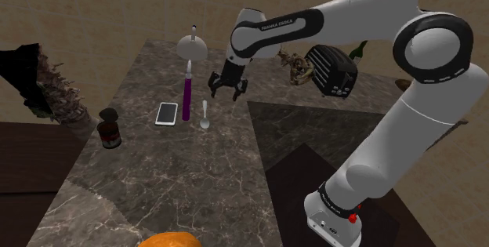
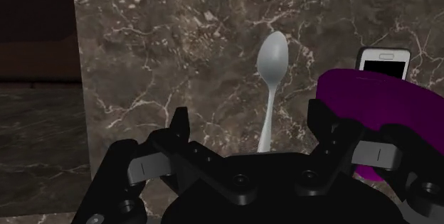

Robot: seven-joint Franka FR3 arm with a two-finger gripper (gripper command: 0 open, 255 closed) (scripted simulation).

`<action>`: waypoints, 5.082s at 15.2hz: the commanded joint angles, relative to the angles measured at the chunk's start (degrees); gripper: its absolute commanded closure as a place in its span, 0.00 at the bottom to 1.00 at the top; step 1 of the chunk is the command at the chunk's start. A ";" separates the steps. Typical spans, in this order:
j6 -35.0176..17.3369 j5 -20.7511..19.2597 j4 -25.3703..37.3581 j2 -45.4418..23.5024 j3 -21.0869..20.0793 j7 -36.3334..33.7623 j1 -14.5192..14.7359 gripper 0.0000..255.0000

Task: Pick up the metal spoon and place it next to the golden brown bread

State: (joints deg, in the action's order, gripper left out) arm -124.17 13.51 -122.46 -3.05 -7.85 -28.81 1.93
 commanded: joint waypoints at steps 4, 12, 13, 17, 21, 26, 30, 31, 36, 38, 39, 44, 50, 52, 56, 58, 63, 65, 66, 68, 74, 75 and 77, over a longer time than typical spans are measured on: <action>-4.15 -0.88 7.37 -11.25 0.07 -3.84 0.74 0.00; -8.37 -1.34 12.38 -20.26 0.29 -6.08 1.86 0.00; -8.99 -1.32 12.25 -20.74 0.25 -6.06 1.95 0.00; -9.95 -1.28 12.08 -21.52 0.20 -6.04 2.09 0.00; -9.95 -1.28 12.08 -21.52 0.20 -6.04 2.09 0.00; -9.94 -1.28 12.09 -21.51 0.20 -6.04 2.09 1.00; -9.93 -1.30 12.15 -21.56 0.20 -6.09 2.12 1.00; -9.99 -1.27 11.96 -21.43 0.19 -6.04 2.09 1.00; -8.16 -1.38 12.42 -20.03 0.22 -6.40 2.05 1.00; -6.94 -1.45 12.70 -19.08 0.24 -6.64 2.02 1.00; -6.33 -1.48 12.86 -18.62 0.24 -6.76 2.00 1.00; -3.21 -1.65 13.86 -16.45 0.27 -7.37 1.92 1.00; 0.65 -1.85 15.47 -14.15 0.31 -8.09 1.82 1.00; 1.96 -1.92 16.11 -13.46 0.32 -8.33 1.78 1.00; 4.62 -2.05 17.54 -12.20 0.35 -8.82 1.72 1.00; 5.96 -2.12 18.34 -11.63 0.36 -9.06 1.69 1.00; 9.37 -2.27 20.57 -10.40 0.39 -9.67 1.61 1.00; 10.76 -2.34 21.55 -9.98 0.40 -9.92 1.58 1.00; 11.46 -2.37 22.07 -9.79 0.40 -10.04 1.57 1.00; 12.86 -2.43 23.14 -9.44 0.41 -10.29 1.54 1.00; 17.14 -2.61 26.71 -8.66 0.44 -11.06 1.47 1.00; 17.87 -2.64 27.36 -8.58 0.45 -11.19 1.46 1.00; 19.33 -2.70 28.71 -8.44 0.45 -11.45 1.44 1.00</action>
State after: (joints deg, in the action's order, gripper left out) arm -105.42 10.82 -94.12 -11.70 -7.38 -40.11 3.35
